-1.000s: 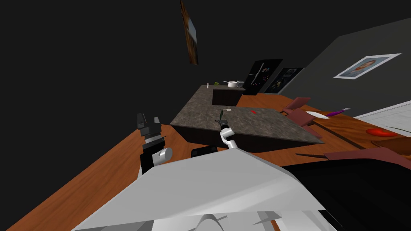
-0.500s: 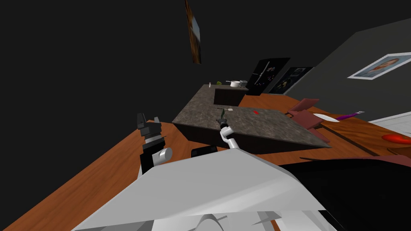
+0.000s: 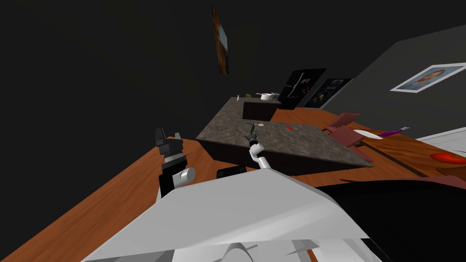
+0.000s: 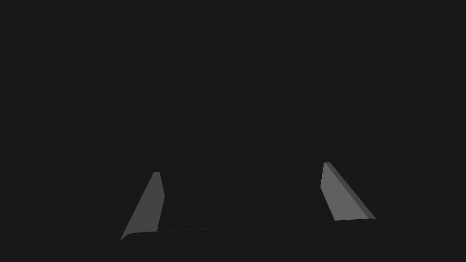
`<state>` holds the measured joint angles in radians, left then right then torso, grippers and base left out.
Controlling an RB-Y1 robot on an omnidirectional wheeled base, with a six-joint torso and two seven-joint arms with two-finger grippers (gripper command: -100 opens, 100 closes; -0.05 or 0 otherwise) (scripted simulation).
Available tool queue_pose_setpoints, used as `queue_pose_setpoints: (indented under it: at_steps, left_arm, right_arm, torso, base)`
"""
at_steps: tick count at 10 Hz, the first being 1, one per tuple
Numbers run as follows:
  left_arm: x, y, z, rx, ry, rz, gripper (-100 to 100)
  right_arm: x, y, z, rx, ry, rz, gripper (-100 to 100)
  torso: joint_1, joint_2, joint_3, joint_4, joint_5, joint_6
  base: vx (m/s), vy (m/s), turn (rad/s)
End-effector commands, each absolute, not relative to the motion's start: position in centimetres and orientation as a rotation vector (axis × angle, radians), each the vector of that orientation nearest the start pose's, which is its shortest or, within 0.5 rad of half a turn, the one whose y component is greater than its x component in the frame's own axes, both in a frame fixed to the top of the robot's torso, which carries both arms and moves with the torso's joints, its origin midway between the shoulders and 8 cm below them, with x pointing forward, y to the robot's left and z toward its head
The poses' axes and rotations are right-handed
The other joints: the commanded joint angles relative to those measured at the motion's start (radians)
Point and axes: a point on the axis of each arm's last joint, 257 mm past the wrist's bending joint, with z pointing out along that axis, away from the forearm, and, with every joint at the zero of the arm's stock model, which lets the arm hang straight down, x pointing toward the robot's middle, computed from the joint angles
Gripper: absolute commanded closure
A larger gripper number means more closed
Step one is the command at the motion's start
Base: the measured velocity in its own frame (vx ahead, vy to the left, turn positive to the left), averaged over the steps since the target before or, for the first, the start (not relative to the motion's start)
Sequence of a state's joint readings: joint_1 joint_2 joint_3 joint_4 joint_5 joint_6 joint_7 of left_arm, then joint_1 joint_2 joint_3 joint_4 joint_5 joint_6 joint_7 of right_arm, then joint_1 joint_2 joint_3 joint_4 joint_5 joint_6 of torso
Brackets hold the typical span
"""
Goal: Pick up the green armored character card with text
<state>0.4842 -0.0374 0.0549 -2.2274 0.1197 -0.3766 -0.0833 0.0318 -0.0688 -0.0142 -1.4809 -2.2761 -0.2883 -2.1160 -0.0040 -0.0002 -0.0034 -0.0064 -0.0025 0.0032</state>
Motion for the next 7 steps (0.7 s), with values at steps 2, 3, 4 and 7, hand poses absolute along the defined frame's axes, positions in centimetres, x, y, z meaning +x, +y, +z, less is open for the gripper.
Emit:
queue_pose_setpoints:
  at_steps: [2,3,4,7]
  left_arm:
    - [36.7,31.9,-1.9,-0.851,0.638,-1.217,0]
    - [36.7,31.9,-1.9,-0.851,0.638,-1.217,0]
    - [36.7,31.9,-1.9,-0.851,0.638,-1.217,0]
    - [36.7,31.9,-1.9,-0.851,0.638,-1.217,0]
  right_arm:
    - [51.0,-32.1,-32.8,-0.223,1.867,-0.566,-100]
    - [51.0,-32.2,-32.5,-0.248,1.859,-0.594,-100]
    - [51.6,-31.2,-31.8,-0.343,1.815,-0.619,-100]
    - [51.7,-31.2,-31.2,-0.493,1.775,-0.739,-100]
  torso:
    - [-0.001,0.0,0.0,-0.001,0.0,0.001]
    - [-0.002,0.0,-0.001,-0.001,-0.001,0.001]
    - [-0.003,-0.001,-0.001,-0.001,-0.001,0.001]
    - [-0.002,-0.001,-0.001,-0.001,-0.001,0.0]
  base:
    - [0.0,0.0,0.0]
    - [0.0,0.0,0.0]
    - [-0.004,-0.009,0.041]
    - [-0.001,-0.006,0.013]
